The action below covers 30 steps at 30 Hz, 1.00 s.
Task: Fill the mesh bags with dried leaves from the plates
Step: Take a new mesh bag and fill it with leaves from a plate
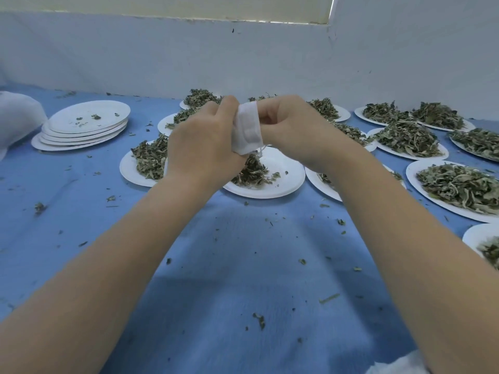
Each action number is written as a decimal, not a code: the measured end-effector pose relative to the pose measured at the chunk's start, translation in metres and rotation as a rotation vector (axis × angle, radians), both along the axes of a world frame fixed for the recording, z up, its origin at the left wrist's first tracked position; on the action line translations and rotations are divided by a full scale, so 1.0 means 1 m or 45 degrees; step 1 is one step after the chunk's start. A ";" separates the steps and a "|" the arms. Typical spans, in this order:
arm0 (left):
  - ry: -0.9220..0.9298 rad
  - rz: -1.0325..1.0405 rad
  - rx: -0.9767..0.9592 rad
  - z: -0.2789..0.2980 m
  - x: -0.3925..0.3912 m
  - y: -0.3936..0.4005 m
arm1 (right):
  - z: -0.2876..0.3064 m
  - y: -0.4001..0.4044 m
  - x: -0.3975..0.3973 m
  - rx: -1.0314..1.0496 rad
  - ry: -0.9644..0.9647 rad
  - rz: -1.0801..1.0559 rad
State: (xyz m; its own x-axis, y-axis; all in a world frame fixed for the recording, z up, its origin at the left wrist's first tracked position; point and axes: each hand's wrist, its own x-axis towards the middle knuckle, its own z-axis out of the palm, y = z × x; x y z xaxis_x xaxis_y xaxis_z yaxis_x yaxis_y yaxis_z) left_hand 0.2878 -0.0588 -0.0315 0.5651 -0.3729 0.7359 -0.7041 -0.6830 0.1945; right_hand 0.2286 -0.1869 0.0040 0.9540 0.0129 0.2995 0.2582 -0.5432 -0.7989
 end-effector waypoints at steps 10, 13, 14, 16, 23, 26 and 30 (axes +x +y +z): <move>0.143 0.248 0.296 0.003 0.020 0.013 | -0.036 -0.016 0.016 -0.646 0.198 -0.332; 0.148 0.257 0.330 0.000 0.021 0.013 | -0.049 -0.011 0.023 -0.790 0.176 -0.302; 0.146 0.256 0.334 0.000 0.022 0.013 | -0.050 -0.011 0.025 -0.787 0.141 -0.315; 0.145 0.249 0.337 -0.001 0.024 0.013 | -0.051 -0.014 0.026 -0.747 0.090 -0.358; 0.188 0.243 0.362 -0.001 0.026 0.017 | -0.047 -0.021 0.022 -0.658 0.212 -0.350; 0.193 0.242 0.385 -0.002 0.026 0.017 | -0.046 -0.017 0.023 -0.888 0.186 -0.379; 0.185 0.249 0.394 -0.005 0.028 0.018 | -0.036 -0.028 0.017 -0.542 0.040 -0.443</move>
State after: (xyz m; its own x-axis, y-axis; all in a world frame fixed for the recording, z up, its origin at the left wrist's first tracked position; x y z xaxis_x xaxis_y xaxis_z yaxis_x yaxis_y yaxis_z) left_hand 0.3162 -0.0406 -0.0362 0.7375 -0.4394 0.5128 -0.5349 -0.8436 0.0464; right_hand 0.2458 -0.2148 -0.0316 0.9319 -0.1912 0.3081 -0.0150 -0.8693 -0.4941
